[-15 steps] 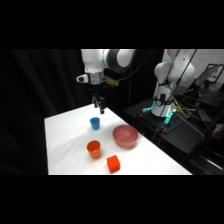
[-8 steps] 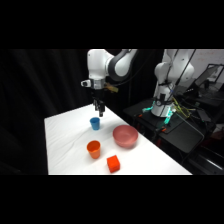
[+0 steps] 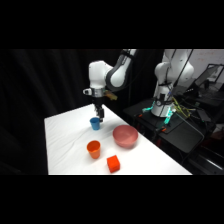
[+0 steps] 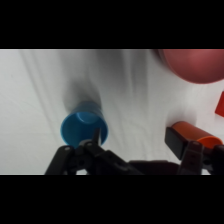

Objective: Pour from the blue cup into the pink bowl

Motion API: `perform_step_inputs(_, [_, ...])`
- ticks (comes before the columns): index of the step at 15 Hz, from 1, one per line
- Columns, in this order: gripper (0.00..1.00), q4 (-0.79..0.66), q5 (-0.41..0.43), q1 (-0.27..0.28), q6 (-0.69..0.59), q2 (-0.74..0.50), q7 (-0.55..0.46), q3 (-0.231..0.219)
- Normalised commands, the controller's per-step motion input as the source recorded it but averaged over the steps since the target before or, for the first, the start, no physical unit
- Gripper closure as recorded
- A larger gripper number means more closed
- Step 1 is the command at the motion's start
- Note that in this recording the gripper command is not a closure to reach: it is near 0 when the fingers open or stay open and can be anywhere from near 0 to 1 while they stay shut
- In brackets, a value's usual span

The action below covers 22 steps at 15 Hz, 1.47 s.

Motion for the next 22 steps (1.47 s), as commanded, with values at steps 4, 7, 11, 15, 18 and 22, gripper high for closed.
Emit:
perform_step_inputs(4, [0.00, 0.27, 0.129, -0.141, 0.14, 0.31, -0.14, 0.127])
perform_step_inputs(7, [0.00, 0.20, 0.098, -0.157, 0.11, 0.20, -0.13, 0.127])
perform_step_inputs(11, [0.00, 0.13, 0.083, -0.153, 0.09, 0.16, -0.14, 0.117])
perform_step_inputs(15, [0.00, 0.09, 0.072, -0.113, 0.06, 0.09, -0.11, 0.104])
perform_step_inputs(18, [1.00, 0.06, 0.015, -0.058, 0.01, -0.01, -0.05, 0.058])
perform_step_inputs(22, [1.00, 0.03, -0.035, -0.016, 0.01, -0.02, -0.02, 0.030])
